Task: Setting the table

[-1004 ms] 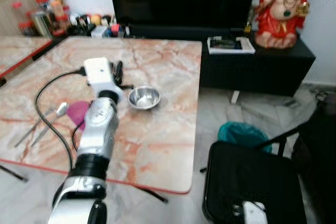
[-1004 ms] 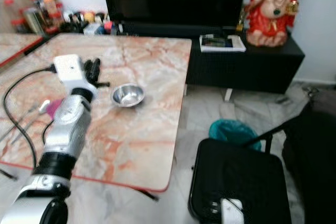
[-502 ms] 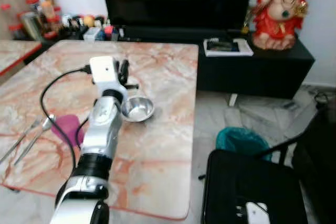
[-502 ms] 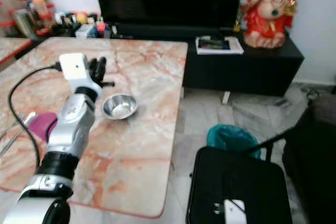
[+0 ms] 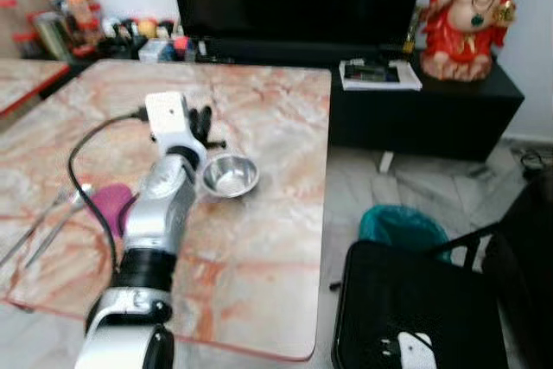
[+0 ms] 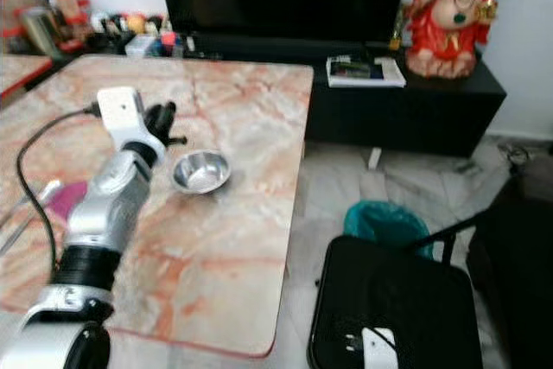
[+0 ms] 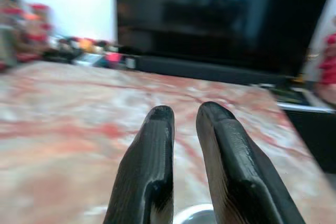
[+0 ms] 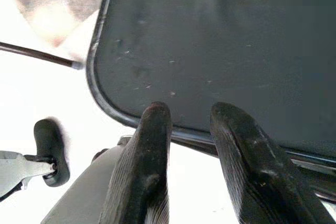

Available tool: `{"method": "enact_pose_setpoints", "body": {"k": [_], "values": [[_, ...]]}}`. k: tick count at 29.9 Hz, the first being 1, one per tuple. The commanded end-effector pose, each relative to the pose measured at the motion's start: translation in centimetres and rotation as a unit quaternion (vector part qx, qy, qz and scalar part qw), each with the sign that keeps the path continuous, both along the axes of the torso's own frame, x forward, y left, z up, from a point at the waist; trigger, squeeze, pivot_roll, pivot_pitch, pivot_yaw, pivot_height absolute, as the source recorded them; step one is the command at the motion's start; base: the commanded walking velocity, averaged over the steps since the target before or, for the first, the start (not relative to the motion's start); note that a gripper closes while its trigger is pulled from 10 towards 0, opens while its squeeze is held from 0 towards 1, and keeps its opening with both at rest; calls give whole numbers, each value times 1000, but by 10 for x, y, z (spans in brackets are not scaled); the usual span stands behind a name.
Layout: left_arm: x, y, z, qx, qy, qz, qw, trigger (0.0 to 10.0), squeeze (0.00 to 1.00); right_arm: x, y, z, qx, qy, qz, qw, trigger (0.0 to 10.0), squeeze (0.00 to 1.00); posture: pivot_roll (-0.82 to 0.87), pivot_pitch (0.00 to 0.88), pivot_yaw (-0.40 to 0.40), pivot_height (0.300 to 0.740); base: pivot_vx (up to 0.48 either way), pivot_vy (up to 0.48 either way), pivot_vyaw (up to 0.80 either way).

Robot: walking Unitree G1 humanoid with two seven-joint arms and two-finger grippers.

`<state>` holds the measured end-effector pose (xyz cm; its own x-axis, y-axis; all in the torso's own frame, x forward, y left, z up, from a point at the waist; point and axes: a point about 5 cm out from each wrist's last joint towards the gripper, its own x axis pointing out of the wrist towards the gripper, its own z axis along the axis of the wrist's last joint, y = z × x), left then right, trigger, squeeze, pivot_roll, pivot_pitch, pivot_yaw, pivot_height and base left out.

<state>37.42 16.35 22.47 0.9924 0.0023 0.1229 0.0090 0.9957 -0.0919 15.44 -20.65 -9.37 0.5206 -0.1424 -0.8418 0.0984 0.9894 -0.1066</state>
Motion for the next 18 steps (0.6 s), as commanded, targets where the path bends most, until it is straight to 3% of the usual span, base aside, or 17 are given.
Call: {"method": "enact_pose_setpoints", "body": {"k": [1, 4, 5, 6, 7, 18], "values": [[2, -3, 3, -1, 26, -3, 1000, 10000, 0, 1, 0, 0, 0, -1, 3, 1000, 10000, 0, -34, 15, 25, 740, 0, 0, 0], [7, 1, -2, -4, 67, -15, 998, 10000, 0, 1, 0, 0, 0, 0, 4, 1000, 10000, 0, -29, 15, 26, 740, 0, 0, 0], [9, 4, -5, -12, 84, -11, 996, 10000, 106, 1, 0, 0, 0, 0, 3, 1000, 10000, 0, -29, 15, 26, 740, 0, 0, 0], [9, 5, -7, -18, 95, -7, 995, 10000, 106, 1, 0, 0, 0, -1, 3, 1000, 10000, 0, -29, 15, 28, 740, 0, 0, 0], [11, 7, -11, -27, 110, -3, 994, 10000, 1000, 1, 0, 0, 0, 0, 3, 1000, 10000, 0, -29, 15, 28, 740, 0, 0, 0], [15, 9, -28, -81, 174, 24, 981, 10000, 1000, 0, 0, 0, 2, 2, 0, 1000, 10000, 0, -34, 22, 32, 740, 0, 0, 0]]}}
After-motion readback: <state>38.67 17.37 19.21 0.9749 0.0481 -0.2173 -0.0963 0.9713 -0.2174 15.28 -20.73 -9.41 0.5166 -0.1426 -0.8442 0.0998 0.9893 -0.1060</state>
